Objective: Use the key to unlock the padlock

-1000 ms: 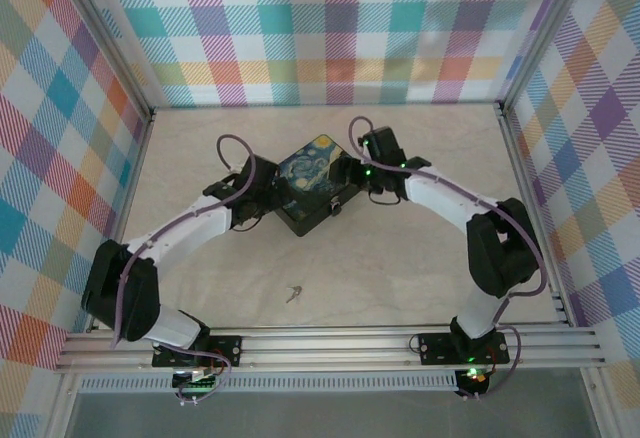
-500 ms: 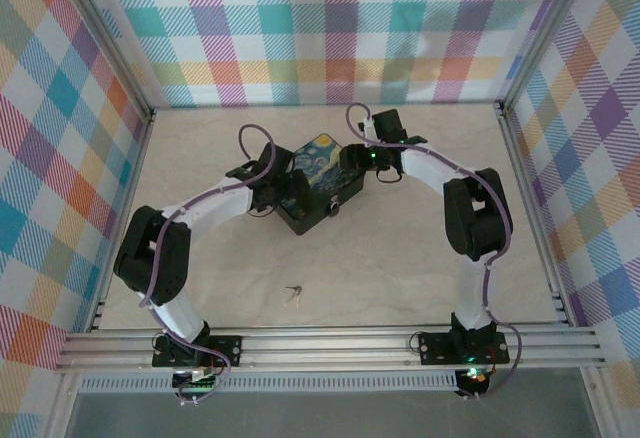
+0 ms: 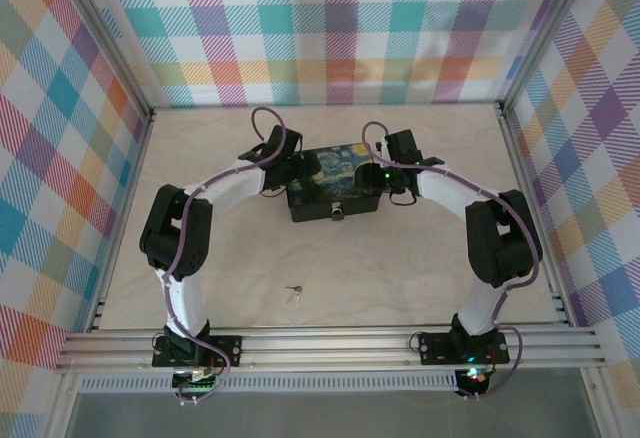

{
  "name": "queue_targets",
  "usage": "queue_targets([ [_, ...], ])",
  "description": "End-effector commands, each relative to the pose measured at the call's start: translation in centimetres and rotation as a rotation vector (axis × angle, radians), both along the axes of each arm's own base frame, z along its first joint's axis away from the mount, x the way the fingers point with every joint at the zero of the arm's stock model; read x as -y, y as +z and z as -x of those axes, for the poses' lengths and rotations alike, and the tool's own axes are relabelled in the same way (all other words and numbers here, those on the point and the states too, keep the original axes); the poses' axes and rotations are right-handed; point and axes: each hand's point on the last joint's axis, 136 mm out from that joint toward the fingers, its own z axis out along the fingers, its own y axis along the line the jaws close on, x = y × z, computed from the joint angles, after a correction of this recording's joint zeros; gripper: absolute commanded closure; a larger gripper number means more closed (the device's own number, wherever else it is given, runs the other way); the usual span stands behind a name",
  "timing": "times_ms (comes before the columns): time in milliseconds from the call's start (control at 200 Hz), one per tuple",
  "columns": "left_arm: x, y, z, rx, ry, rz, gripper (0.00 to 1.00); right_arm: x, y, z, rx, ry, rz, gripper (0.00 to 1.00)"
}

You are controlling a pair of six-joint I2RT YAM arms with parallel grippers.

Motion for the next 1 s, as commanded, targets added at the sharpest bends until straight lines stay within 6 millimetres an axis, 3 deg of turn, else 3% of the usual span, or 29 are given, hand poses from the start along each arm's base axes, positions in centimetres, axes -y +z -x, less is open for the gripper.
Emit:
queue_targets([
  [0,0.5,1.2,0.3,0.030,-0.012,0.055,0.07,1.1,-0.4,0.5,-0.031,-0.035,0.030,0.26],
  [155,-3.3,2.9,1.8,0.043,0.050,-0.024,0.04,2.6,3.0,0.4,0.047,-0.009,0.124,0.20],
  [270,-6.1,4.5,3.5,0.043,0.090,-0.108,0.02,2.7,6.0,2.0,0.087,0.034,0.119,0.21],
  [340,-7.5,4.7,5.0,0.023,0.119,-0.146,0.02,1.1,6.8,4.3,0.092,0.103,0.071,0.24],
  [450,-9.6,2.7,7.7,-0.065,0.176,-0.193,0.02,-3.3,6.7,9.1,0.078,0.268,-0.042,0.33],
  [585,-12.0,-0.1,10.8,-0.179,0.252,-0.186,0.02,-9.1,5.4,15.4,0.016,0.458,-0.165,0.39],
  [725,-13.7,-1.8,13.1,-0.240,0.307,-0.156,0.02,-13.9,2.5,20.6,-0.048,0.596,-0.125,0.39],
  [855,-14.9,-2.5,14.7,-0.255,0.347,-0.149,0.02,-16.1,-0.9,23.4,-0.111,0.652,-0.033,0.37],
  [995,-15.6,-2.5,15.4,-0.257,0.369,-0.137,0.02,-17.4,-4.3,25.0,-0.177,0.670,0.066,0.37],
])
